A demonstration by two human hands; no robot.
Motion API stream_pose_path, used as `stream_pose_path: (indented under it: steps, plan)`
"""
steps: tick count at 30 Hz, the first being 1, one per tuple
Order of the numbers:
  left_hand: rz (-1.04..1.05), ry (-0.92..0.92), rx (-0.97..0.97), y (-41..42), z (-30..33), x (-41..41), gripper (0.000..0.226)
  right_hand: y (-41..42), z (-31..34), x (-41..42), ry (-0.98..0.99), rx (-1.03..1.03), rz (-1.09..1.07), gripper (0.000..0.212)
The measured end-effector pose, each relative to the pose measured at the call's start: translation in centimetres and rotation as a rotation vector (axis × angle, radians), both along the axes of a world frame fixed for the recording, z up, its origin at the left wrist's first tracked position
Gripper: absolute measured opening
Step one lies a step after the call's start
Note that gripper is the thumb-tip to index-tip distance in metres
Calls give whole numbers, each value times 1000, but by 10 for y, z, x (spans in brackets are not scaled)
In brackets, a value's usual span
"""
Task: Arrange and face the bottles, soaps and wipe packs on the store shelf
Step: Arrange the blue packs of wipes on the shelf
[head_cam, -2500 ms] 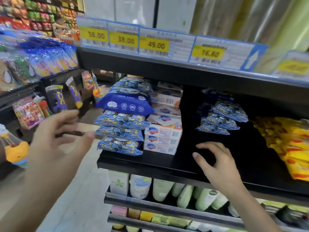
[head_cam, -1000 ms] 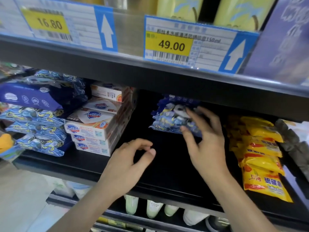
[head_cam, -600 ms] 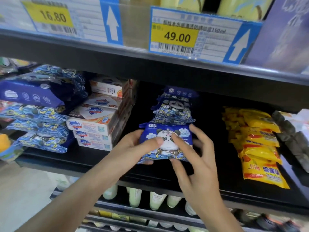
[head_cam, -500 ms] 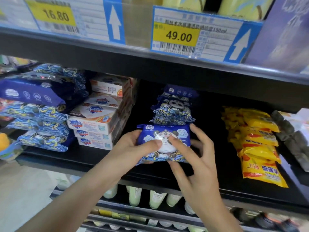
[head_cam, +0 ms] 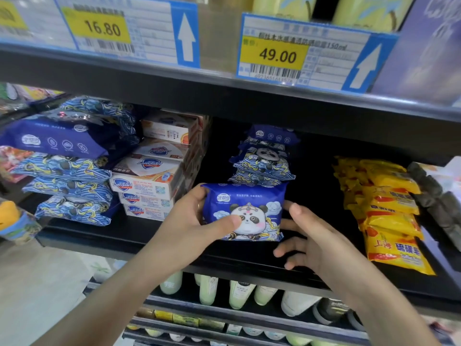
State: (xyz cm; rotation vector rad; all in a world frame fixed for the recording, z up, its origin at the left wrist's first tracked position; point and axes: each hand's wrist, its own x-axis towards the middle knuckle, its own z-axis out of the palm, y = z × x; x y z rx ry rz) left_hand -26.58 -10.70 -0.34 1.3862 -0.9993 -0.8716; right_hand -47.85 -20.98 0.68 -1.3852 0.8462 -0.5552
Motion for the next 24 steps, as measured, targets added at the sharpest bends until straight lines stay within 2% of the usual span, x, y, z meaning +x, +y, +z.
stream_pose_path:
  steps: [3, 6, 11, 15, 17, 20, 24]
  plan:
    - [-11, -56, -40, 2, -1, 0, 46, 0, 9, 4, -7, 21, 104, 62]
    - [-13, -123, -68, 2, 0, 0, 47, 1, 13, 15, -47, 104, 164, 65]
    - [-1, -176, -98, 6, 1, 2, 48, 5, 12, 24, -24, 155, 111, 60]
    - [0, -230, -85, 10, -3, 3, 51, 6, 8, 23, -49, 179, 69, 70]
    - [-2, -249, -67, 12, -6, 4, 56, 6, 5, 22, -76, 154, 39, 60]
    - [-8, -223, -35, 16, -12, 8, 69, 10, 1, 22, -108, 93, -12, 31]
    - [46, -158, 10, 16, -14, 16, 71, 9, -1, 15, -158, 26, -2, 48]
